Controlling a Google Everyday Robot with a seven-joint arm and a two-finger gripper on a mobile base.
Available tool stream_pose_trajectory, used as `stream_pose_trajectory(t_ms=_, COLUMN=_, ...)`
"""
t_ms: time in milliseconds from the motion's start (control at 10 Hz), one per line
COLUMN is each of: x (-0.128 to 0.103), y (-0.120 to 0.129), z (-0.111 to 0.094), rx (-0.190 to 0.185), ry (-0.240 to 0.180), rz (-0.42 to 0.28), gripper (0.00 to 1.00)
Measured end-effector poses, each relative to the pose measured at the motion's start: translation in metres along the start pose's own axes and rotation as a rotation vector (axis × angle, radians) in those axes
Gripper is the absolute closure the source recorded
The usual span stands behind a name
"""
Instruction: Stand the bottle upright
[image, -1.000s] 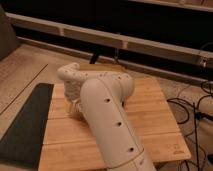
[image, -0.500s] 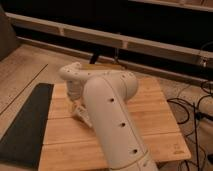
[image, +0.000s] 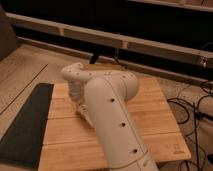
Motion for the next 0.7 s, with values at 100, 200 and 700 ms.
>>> stream_pose_trajectory(t_ms=100, x=0.000, y=0.000, z=0.002, rx=-0.002, ry=0.004, rz=-0.007, gripper=0.98)
stream_pose_trajectory(t_ms=200, x=-0.001, y=0.000, z=0.002, rx=0.002, ry=0.001, rz=-0.010, gripper=1.00)
stream_pose_trajectory(t_ms=700, x=-0.011, y=-0.011, z=-0.037, rx=0.095, ry=-0.064, rz=-0.015, gripper=1.00)
